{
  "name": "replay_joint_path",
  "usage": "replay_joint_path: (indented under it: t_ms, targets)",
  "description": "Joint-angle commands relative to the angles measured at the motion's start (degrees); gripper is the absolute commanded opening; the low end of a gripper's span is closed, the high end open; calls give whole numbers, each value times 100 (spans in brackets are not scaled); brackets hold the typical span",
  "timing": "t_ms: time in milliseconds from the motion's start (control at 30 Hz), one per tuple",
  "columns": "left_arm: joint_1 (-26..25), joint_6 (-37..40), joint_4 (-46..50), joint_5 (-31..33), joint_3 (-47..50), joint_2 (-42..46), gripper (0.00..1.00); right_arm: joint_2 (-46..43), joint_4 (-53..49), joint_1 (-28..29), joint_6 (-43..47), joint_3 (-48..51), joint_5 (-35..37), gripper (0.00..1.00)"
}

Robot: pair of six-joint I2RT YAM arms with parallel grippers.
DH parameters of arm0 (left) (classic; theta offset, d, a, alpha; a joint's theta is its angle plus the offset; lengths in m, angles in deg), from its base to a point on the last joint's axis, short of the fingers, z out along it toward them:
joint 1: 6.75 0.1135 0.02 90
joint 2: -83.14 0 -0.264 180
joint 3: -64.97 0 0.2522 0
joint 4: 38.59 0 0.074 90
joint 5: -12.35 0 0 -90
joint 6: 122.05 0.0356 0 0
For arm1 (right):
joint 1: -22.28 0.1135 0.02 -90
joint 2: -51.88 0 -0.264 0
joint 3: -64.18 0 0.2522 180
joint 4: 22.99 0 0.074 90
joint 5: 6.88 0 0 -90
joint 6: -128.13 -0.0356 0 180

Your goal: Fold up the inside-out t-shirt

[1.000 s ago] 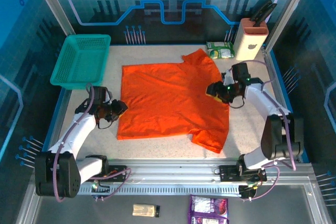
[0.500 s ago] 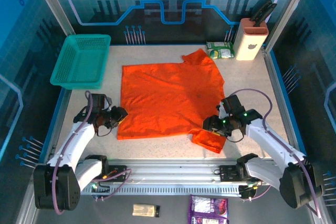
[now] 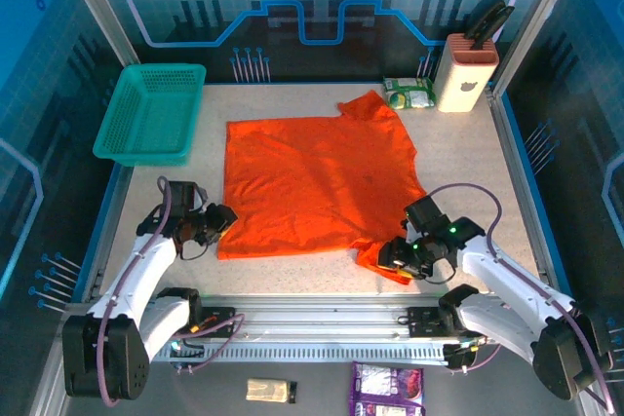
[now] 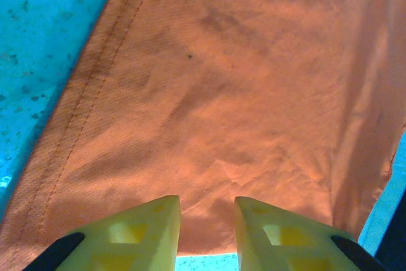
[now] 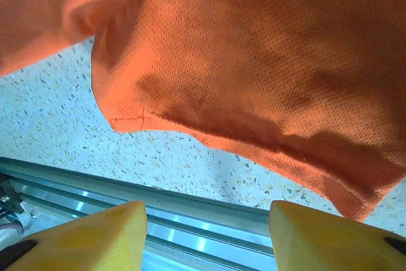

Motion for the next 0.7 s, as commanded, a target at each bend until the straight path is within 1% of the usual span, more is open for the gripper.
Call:
replay_joint_path:
  t_ms: [0, 167, 267, 400, 533, 667]
  targets:
    - [54, -80, 42, -143, 65, 47, 29, -20, -188, 99, -172, 203, 25, 55]
    - [52, -140, -40, -160, 156, 8, 29, 160, 123, 99, -372, 482, -72, 54]
    - [50, -184, -62, -191, 170, -18, 29, 167, -233, 107, -616, 426, 354, 55]
    - [54, -182, 10, -148, 118, -28, 29, -59, -720, 95, -1029, 278, 867, 55]
    - [55, -186, 36, -139, 95, -54, 29, -255, -995, 98, -1518, 226, 1127, 55]
    - [54, -186, 74, -111, 104, -46, 29, -248, -1155, 86, -1965, 277, 1386, 54]
